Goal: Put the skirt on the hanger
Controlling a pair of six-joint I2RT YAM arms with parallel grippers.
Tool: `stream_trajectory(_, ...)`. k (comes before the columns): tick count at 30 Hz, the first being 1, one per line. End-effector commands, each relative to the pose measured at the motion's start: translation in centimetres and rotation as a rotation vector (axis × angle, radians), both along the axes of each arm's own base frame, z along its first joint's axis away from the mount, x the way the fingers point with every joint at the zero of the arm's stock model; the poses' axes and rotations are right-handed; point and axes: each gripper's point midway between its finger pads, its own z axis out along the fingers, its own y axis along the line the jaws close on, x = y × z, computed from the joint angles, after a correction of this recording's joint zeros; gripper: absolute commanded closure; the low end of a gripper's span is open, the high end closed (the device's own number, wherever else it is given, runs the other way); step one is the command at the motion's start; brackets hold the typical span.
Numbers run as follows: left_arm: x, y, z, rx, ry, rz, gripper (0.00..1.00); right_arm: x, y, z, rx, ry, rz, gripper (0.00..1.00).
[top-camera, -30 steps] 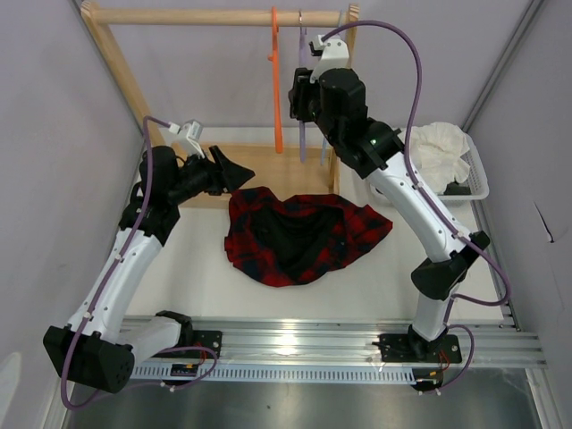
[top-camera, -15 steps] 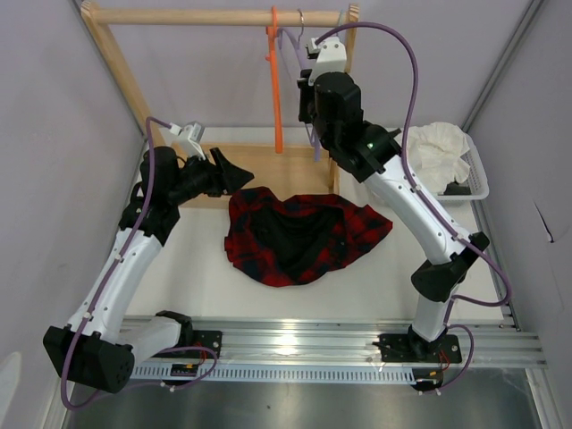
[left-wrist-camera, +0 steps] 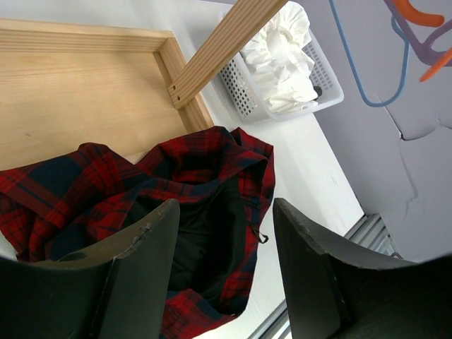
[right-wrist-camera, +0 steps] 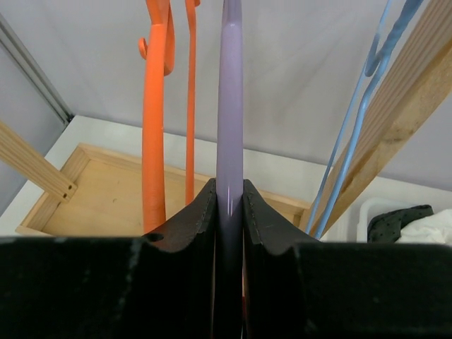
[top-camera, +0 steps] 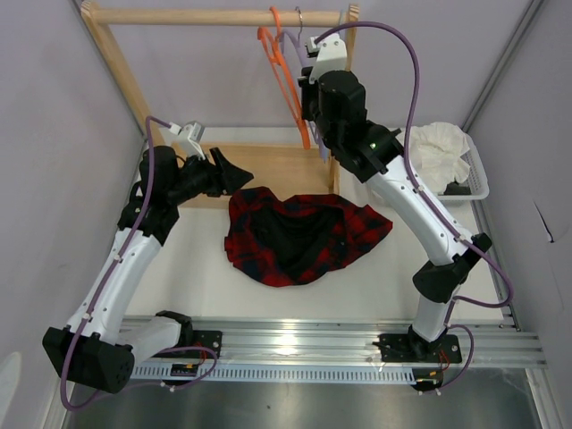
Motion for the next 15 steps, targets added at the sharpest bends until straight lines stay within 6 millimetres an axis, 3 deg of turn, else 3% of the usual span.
stream_trajectory(1,-0.5,0.0,3.0,0.003,-0.101,-0.013,0.39,-1.8,-1.8,6.8,0.096,-0.156,0.019,1.0)
stream_trajectory(11,-0.8,-0.1,3.6,0.013,-0.126,-0.034,0.4,-2.7,-3.2,9.3,0.126,-0.223,0.018,1.0)
stream_trajectory(15,-0.8,-0.2,3.4,0.017,-0.127,-0.041,0.4,-4.1,-4.1,9.9,0.15,-0.218,0.031,1.0)
